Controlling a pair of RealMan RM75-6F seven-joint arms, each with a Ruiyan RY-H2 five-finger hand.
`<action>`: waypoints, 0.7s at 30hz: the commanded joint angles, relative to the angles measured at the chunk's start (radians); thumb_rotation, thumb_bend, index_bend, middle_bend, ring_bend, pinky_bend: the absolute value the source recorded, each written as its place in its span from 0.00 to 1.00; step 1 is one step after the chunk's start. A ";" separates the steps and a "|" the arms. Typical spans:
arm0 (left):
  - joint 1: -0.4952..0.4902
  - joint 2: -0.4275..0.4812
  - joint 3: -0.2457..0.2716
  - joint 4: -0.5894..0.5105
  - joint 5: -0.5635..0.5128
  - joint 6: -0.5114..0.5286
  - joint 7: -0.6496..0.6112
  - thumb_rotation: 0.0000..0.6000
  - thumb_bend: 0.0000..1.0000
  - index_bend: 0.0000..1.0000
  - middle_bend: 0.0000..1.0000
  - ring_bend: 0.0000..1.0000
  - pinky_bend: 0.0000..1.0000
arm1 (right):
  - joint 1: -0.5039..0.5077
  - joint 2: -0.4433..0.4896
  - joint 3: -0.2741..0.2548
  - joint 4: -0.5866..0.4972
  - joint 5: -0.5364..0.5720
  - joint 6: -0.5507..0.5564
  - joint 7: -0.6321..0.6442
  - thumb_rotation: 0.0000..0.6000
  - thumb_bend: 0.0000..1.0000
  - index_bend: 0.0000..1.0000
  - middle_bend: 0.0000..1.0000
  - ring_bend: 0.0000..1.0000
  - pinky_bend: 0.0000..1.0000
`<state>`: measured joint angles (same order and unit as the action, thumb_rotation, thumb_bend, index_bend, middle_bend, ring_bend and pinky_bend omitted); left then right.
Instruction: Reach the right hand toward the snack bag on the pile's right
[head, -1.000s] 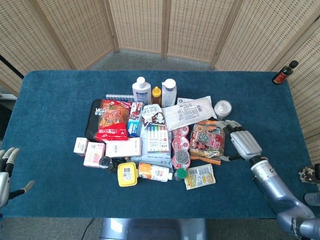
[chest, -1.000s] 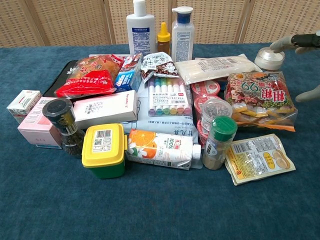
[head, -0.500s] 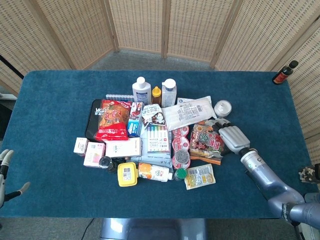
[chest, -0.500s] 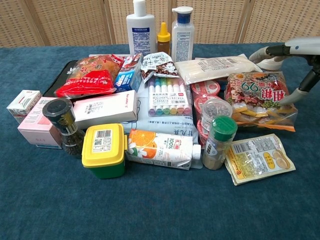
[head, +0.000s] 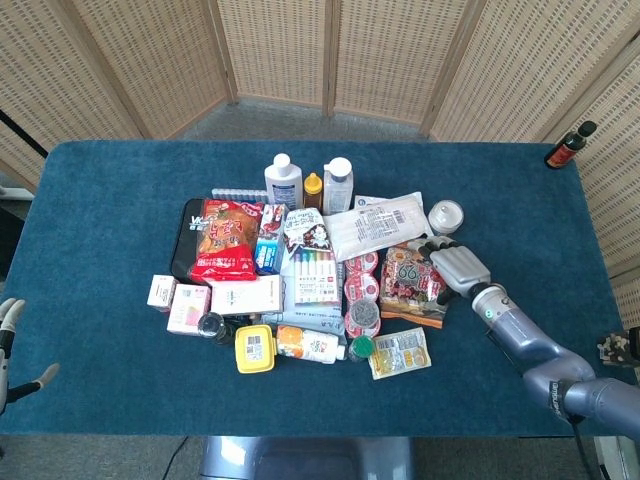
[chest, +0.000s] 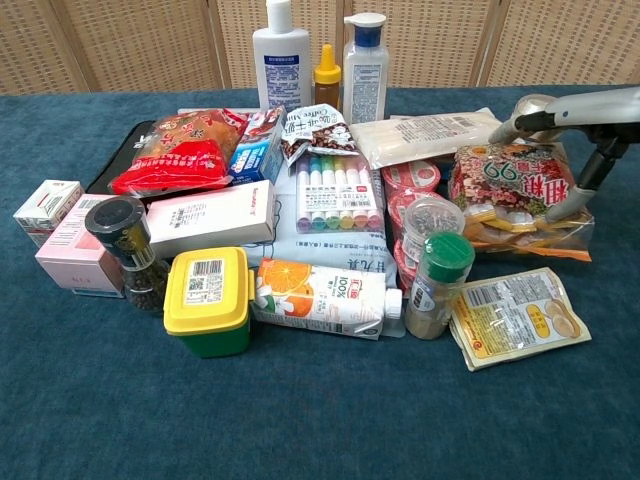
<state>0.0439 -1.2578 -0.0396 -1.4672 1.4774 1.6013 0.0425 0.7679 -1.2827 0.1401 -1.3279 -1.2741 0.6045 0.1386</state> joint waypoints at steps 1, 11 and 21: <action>0.001 -0.001 0.000 0.002 0.002 0.002 -0.003 0.87 0.15 0.04 0.00 0.00 0.00 | 0.001 -0.022 -0.002 0.025 0.011 0.006 -0.007 1.00 0.13 0.03 0.28 0.34 0.35; 0.004 0.000 -0.001 0.009 0.002 0.004 -0.016 0.87 0.15 0.06 0.00 0.00 0.00 | -0.011 -0.036 0.000 0.040 0.044 0.022 0.008 1.00 0.18 0.66 1.00 1.00 0.92; -0.003 -0.005 -0.002 0.010 0.006 -0.005 -0.015 0.87 0.15 0.07 0.00 0.00 0.00 | -0.062 0.044 0.029 -0.056 0.019 0.151 0.035 1.00 0.19 0.72 1.00 1.00 1.00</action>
<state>0.0410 -1.2625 -0.0411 -1.4570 1.4832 1.5968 0.0279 0.7167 -1.2545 0.1613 -1.3668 -1.2504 0.7372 0.1699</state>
